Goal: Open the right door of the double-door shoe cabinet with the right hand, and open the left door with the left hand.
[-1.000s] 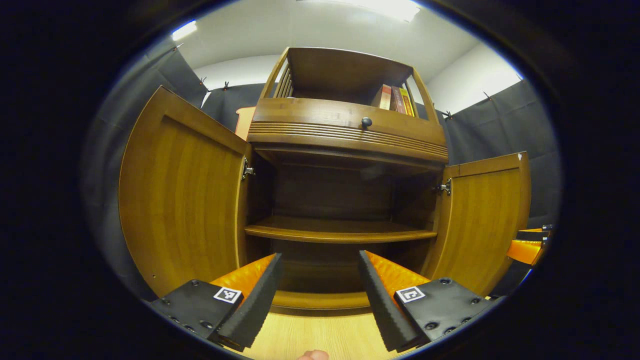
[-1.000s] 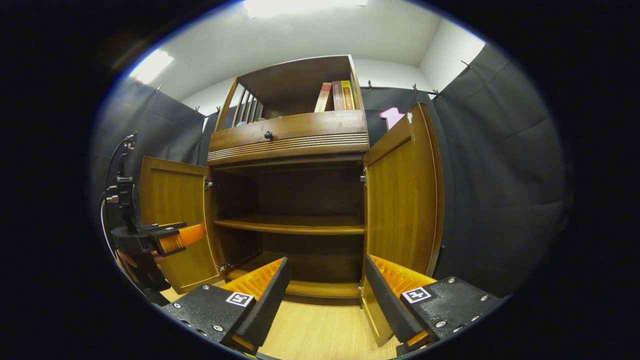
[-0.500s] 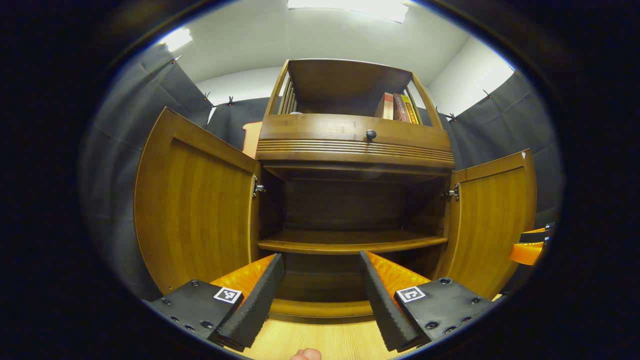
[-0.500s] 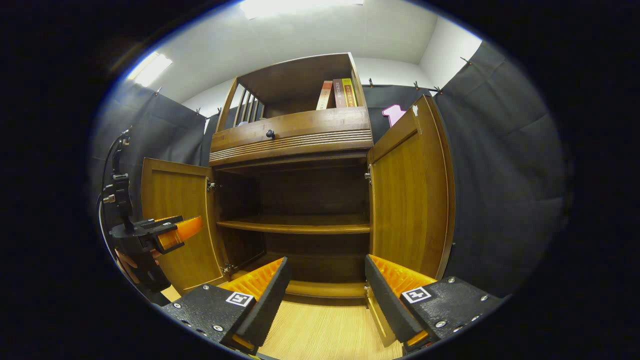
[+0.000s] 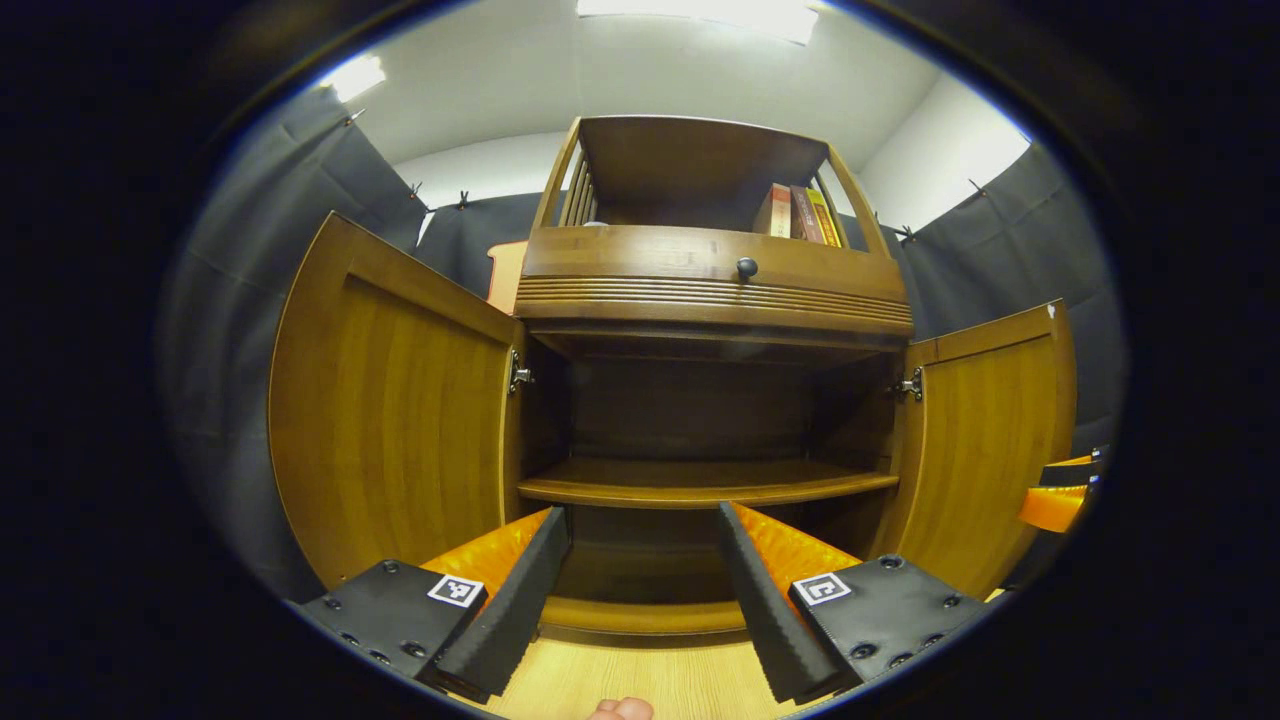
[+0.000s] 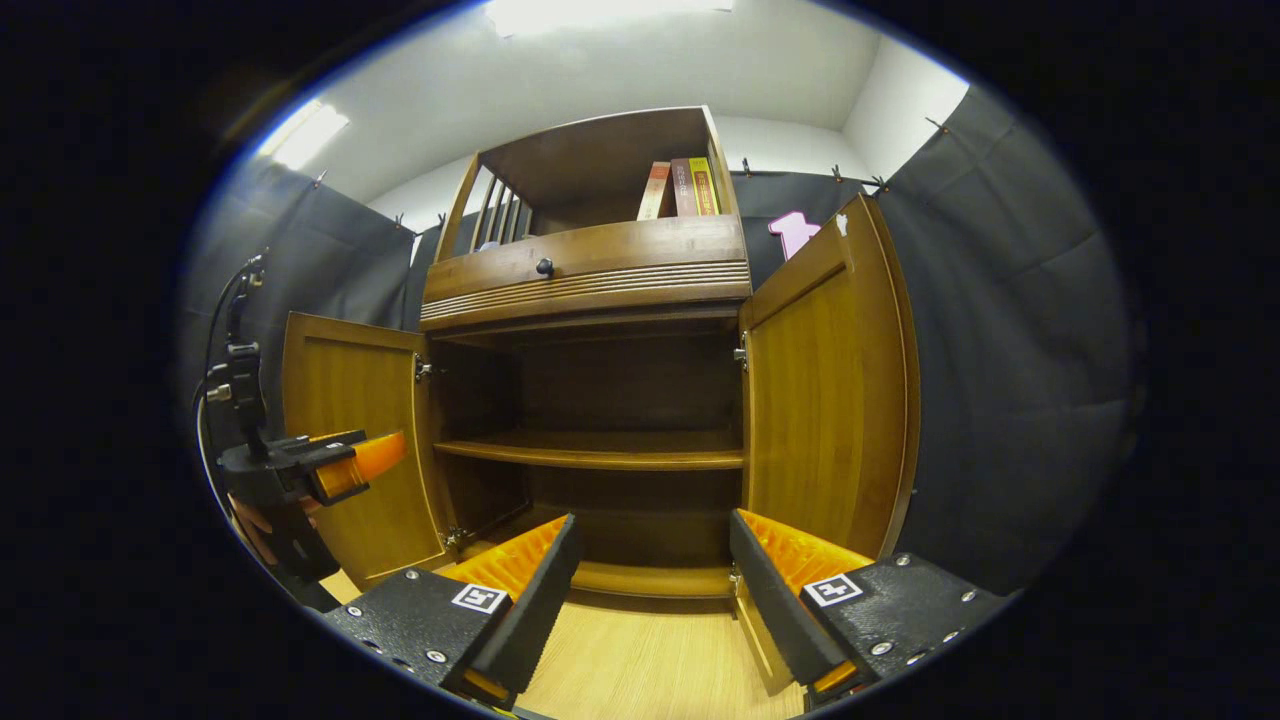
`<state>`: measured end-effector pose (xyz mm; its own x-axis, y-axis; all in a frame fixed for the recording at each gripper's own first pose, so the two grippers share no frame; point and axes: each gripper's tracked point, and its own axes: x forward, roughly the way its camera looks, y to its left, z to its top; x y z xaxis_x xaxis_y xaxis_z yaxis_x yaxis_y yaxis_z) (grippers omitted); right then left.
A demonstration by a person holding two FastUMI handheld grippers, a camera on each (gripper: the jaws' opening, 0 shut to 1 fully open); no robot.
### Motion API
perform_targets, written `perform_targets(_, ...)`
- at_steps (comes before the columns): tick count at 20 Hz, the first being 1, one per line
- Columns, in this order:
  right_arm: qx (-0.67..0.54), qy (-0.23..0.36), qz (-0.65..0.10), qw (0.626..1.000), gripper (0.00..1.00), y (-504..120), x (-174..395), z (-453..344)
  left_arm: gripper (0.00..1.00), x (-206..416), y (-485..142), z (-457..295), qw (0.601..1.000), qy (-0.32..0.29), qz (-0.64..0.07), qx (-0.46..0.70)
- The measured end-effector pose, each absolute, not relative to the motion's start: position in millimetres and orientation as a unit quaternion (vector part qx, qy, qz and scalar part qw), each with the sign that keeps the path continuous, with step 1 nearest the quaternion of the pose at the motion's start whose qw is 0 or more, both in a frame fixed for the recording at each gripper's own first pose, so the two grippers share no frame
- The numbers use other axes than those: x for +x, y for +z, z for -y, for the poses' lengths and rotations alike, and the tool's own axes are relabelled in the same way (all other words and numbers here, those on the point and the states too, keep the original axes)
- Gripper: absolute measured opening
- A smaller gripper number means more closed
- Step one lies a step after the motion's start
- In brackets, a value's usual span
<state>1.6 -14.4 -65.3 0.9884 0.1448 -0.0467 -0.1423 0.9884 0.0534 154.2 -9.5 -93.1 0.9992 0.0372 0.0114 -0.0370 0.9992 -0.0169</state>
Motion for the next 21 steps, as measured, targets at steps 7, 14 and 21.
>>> perform_targets(7, 0.028, 0.067, -0.027, 0.997, 0.92, -66.3, 3.0, 17.2, 0.98, 157.5, -91.8, 3.7, 1.0, 0.018, 0.007, -0.012)
perform_targets(14, 0.03, 0.065, -0.029, 0.997, 0.92, -70.1, 4.5, 16.1, 0.97, 156.3, -95.1, 1.6, 1.0, 0.019, 0.004, -0.017)
perform_targets(21, 0.031, 0.07, -0.028, 0.997, 1.0, -69.7, 8.1, 13.1, 0.95, 157.1, -92.3, 1.3, 1.0, 0.019, 0.009, -0.013)
